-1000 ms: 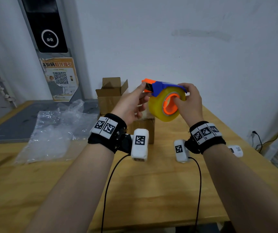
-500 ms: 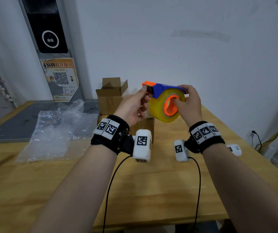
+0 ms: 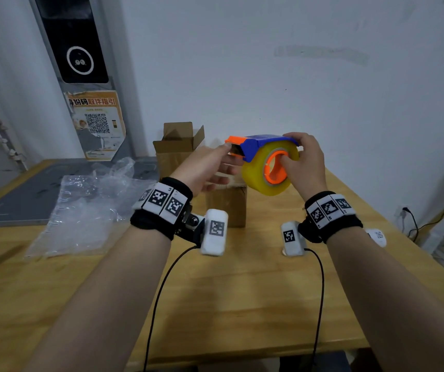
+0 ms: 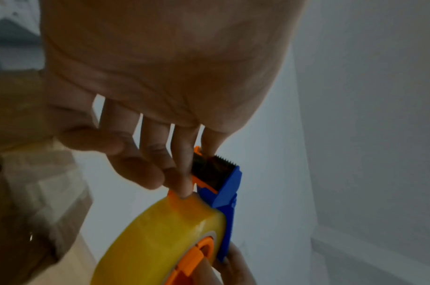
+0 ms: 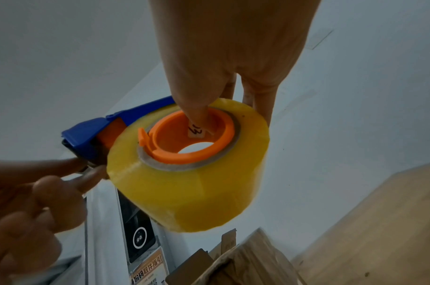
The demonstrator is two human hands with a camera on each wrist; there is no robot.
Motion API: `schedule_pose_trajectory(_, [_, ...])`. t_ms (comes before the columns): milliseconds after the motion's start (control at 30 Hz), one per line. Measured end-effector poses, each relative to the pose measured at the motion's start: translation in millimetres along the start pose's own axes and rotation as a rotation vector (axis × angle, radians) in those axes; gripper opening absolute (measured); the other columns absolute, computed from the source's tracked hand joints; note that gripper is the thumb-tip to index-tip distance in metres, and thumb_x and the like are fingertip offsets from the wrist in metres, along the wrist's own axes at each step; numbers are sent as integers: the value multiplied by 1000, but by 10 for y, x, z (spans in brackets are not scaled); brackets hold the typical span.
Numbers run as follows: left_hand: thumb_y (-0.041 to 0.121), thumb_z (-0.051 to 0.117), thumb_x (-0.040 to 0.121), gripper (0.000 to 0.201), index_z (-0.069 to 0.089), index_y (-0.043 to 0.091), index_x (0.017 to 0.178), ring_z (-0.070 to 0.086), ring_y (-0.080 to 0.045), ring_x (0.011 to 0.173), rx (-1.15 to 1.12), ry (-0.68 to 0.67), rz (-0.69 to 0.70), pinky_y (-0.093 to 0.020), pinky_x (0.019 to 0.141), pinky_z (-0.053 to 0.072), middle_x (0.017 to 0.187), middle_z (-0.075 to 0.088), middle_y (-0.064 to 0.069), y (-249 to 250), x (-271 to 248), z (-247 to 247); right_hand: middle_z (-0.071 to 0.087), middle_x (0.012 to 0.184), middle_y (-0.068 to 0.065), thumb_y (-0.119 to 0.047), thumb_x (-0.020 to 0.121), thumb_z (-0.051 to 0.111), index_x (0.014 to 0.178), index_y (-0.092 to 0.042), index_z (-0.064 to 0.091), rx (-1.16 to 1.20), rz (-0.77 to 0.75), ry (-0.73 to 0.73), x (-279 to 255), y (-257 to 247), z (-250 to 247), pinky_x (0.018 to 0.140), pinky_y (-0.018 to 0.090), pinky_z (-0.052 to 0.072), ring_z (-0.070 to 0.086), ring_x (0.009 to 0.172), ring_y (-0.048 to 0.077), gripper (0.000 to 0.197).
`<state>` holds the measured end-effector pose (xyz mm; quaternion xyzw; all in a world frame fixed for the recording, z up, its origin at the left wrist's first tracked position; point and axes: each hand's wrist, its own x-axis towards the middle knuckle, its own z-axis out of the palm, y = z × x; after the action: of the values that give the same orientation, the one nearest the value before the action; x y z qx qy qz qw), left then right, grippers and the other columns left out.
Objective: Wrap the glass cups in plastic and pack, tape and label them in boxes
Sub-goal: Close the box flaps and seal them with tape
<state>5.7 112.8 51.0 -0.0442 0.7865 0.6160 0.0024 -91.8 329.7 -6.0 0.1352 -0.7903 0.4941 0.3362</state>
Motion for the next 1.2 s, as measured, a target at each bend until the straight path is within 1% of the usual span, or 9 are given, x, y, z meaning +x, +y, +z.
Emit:
schedule_pose_trajectory(133, [54,46,103,52,81,18,91,61,-13,66,32,120,38,-30,67,41,76,75,9,-8,60,-68,60,125,0,-2,86,68,123,-22,63,-50,-20,20,16,-14,7,81,-1,36,51,108,5,43])
schedule_pose_trajectory(333, [61,57,96,45,77,21,89,61,-11,64,-138,137,10,-27,63,41,78,69,9,-35,76,-93,59,127,1,-2,86,67,127,-20,63,-102,-48,13,10,-51,29,82,-1,34,49,108,3,45])
schedule_pose_trajectory(433, [52,64,95,35,76,19,90,60,-12,67,-130,148,23,-28,65,41,79,67,8,-60,75,-72,59,127,1,-1,86,68,126,-21,63,-113,-55,3,-1,-66,38,84,2,34,50,109,3,45])
schedule_pose_trajectory(567, [46,65,97,29,78,21,91,60,-12,68,-141,101,14,-28,65,42,77,67,8,-81,67,-86,60,126,1,-2,84,66,125,-22,64,-104,-47,3,-21,-50,18,93,19,41,53,111,6,45])
schedule_pose_trajectory(633, [41,64,98,25,78,21,93,61,-11,68,-130,97,18,-28,65,42,75,68,10,-85,71,-98,60,126,0,-2,84,66,125,-23,64,-104,-37,5,-23,-26,15,93,20,42,53,111,6,46])
schedule_pose_trajectory(800, [26,64,93,17,78,18,95,62,-13,71,-127,85,-2,-30,67,43,75,68,8,-78,59,-69,61,124,0,-2,84,66,123,-23,65,-79,-17,21,-18,28,12,83,1,36,52,108,4,45])
schedule_pose_trajectory(933, [28,47,94,36,82,19,92,60,-16,74,-215,60,-56,-33,72,44,76,68,7,-122,85,-70,60,124,-1,-3,85,67,123,-23,65,-76,3,31,-41,48,6,83,2,36,51,107,4,43])
schedule_pose_trajectory(1033, [48,50,100,44,80,22,79,60,-14,72,-173,100,-59,-33,72,43,76,65,7,-140,90,-40,57,125,1,-4,83,70,122,-23,68,-55,2,83,-74,51,3,88,10,43,53,107,6,44])
schedule_pose_trajectory(1200, [36,65,96,21,78,22,86,51,-12,66,-154,123,-18,-29,68,42,66,50,9,-162,118,28,46,138,7,-2,81,71,120,-19,66,13,-6,229,-167,12,30,82,1,40,56,115,14,42])
